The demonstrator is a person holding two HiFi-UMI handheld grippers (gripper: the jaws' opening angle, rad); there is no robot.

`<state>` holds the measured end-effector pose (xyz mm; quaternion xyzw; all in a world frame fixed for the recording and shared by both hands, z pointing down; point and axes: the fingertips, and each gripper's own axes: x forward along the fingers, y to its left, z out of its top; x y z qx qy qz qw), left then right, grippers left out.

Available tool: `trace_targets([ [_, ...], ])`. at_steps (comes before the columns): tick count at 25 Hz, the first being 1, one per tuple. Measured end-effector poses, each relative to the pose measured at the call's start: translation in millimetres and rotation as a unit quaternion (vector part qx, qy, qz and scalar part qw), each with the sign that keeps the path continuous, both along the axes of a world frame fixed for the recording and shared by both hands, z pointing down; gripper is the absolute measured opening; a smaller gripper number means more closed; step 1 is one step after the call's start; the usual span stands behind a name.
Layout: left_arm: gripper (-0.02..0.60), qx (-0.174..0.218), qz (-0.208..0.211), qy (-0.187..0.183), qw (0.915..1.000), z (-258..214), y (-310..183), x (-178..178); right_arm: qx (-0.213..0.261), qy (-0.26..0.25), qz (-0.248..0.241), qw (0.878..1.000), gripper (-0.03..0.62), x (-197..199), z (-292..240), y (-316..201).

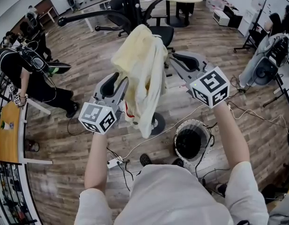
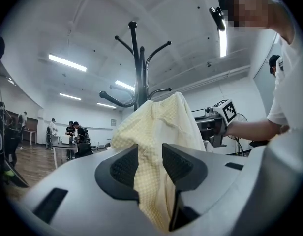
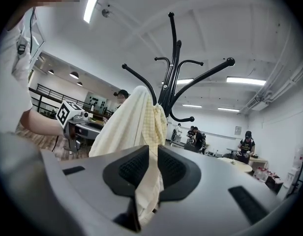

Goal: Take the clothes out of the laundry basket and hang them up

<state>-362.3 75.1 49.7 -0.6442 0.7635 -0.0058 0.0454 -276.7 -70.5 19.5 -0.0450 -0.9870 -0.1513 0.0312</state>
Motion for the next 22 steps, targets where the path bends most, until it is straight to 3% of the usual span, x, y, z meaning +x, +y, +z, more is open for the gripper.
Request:
trace_targets([
  [9,0.15,0.009,0.005,-0.009,0.9999,-9,6,32,-0.016,-0.001,-0.013,1.0,0.06,19,9,11],
  [22,0.11,0.024,0.068,-0.02,0.9972,-20,-18,113,-0.037,-0.009,-0.006,0.999,0.043,72,25,13],
])
